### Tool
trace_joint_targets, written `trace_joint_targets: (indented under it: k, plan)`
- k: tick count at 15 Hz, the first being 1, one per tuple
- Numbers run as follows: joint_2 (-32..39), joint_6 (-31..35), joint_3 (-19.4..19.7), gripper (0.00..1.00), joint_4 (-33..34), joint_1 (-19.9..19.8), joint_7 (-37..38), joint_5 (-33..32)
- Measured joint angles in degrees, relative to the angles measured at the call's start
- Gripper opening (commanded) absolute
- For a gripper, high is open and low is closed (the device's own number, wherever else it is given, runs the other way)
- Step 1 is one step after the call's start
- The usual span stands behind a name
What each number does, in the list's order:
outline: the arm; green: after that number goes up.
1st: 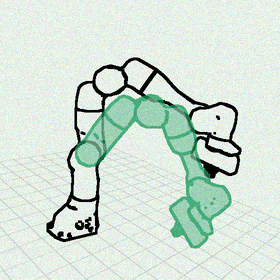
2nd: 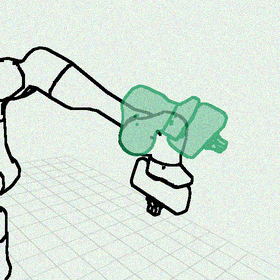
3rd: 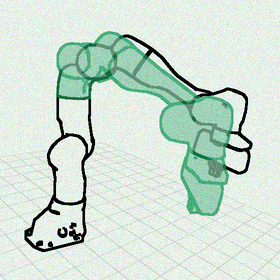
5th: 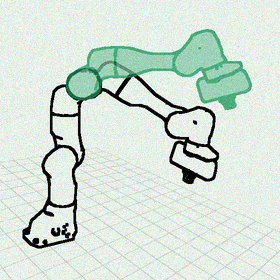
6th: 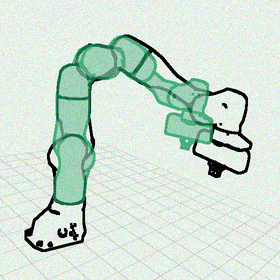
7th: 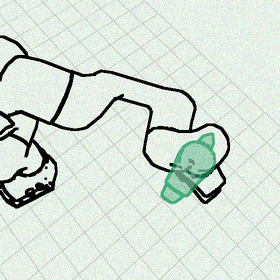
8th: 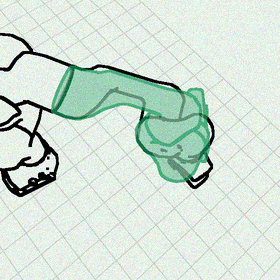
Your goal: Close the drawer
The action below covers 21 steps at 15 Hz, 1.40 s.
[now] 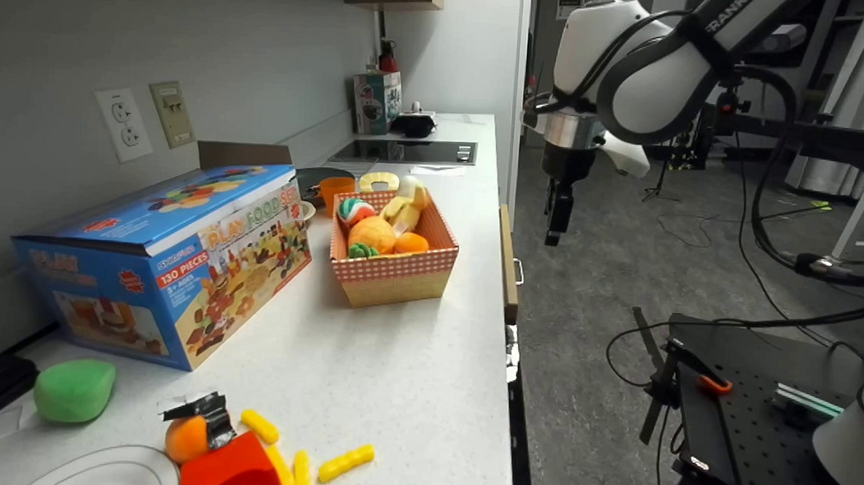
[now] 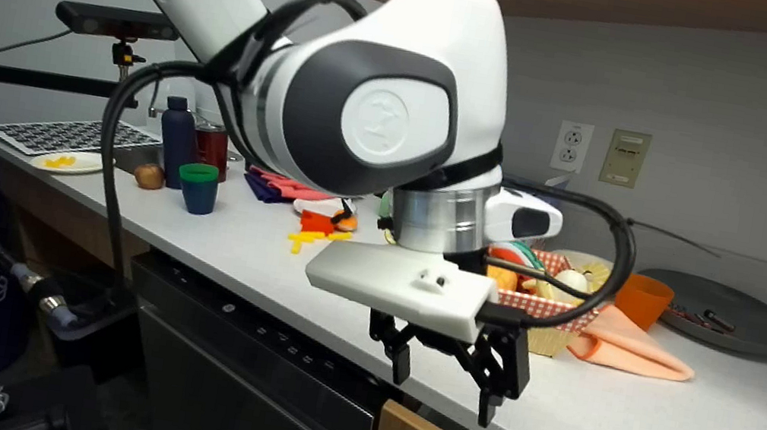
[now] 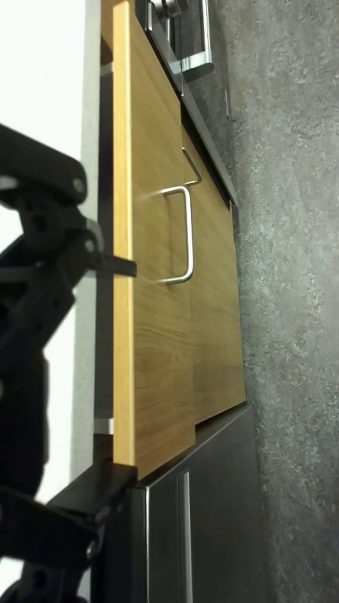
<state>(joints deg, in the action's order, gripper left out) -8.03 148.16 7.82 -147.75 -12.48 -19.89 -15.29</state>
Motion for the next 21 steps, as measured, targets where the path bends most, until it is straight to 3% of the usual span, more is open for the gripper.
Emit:
trace_joint_targets:
  k: [7, 21]
  plan:
    - [-14.0, -5.6, -0.4, 1.00, -4.5, 1.8, 1.0, 0.0]
    - [-15.0, -5.7, -0.4, 1.00, -5.3, 1.8, 1.0, 0.0]
